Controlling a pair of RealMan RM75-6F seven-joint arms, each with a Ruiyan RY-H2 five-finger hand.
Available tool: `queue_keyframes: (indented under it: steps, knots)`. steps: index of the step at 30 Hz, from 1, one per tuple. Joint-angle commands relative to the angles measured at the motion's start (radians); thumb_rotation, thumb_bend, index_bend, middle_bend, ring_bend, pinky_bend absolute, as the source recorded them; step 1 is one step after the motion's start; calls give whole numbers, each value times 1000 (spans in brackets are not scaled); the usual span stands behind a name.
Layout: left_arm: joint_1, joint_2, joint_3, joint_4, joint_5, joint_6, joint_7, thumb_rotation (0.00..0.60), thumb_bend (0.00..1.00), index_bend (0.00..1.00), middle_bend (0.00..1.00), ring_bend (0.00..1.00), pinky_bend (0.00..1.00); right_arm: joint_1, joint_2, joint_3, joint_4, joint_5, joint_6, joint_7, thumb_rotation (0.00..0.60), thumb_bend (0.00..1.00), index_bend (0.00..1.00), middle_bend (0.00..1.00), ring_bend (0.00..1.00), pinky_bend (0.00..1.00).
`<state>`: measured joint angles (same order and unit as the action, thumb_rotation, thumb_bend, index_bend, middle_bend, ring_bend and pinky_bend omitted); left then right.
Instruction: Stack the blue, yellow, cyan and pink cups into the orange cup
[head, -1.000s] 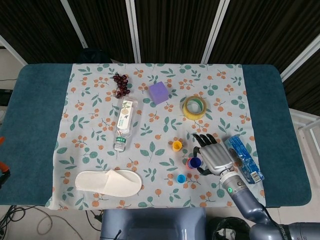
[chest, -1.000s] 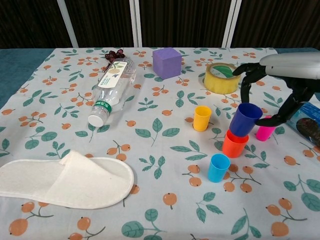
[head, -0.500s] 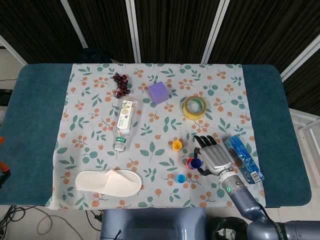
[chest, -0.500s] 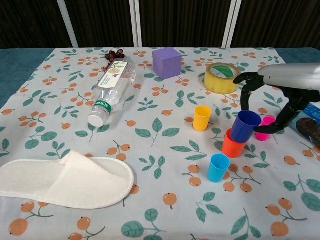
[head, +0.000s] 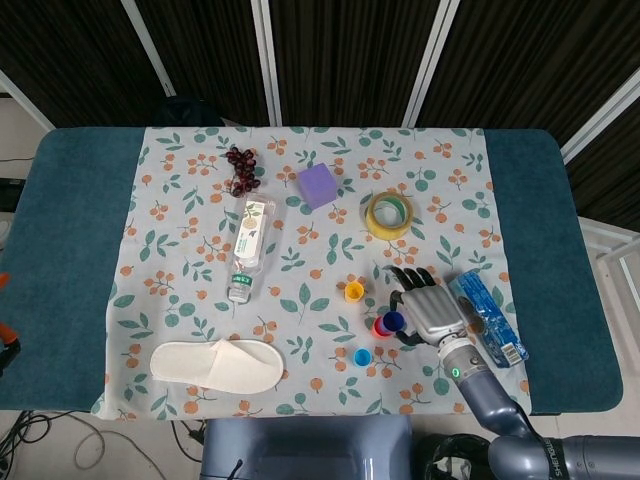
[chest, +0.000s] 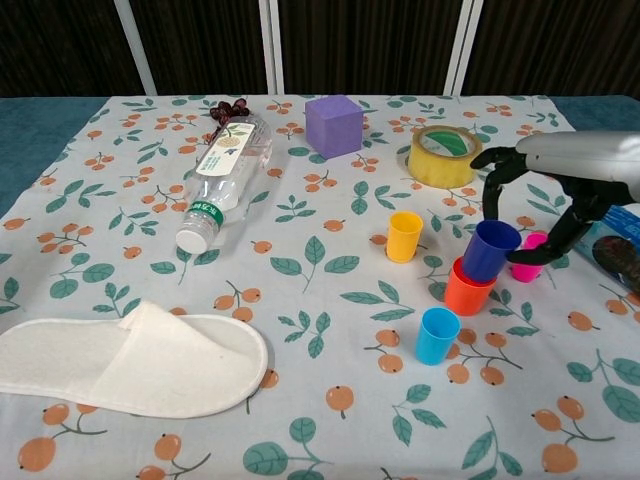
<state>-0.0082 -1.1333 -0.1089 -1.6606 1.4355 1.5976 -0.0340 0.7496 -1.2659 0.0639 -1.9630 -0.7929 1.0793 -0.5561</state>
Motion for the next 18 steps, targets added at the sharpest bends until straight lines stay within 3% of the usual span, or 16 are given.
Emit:
queue_keyframes:
  steps: [1,6,12,18]
  knots:
    - [0,0,0,0,0,0,0,600,813,144,28,18,76,-1,-2,-2,5,4,-6,3,600,395,508,0,0,11]
    - [1,0,1,0,3,3,2,600,813,145,29,18,76,-2,-8,-8,14,4,-20,10,600,395,444,0,0,11]
    - [1,0,1,0,3,3,3,600,814,145,28,18,76,-2,-15,-15,15,0,-29,11,600,395,98,0,0,11]
    - [2,1,-1,1,0,4,0,600,813,144,28,18,76,2,-29,-16,18,2,-19,-5,600,394,42,0,0,11]
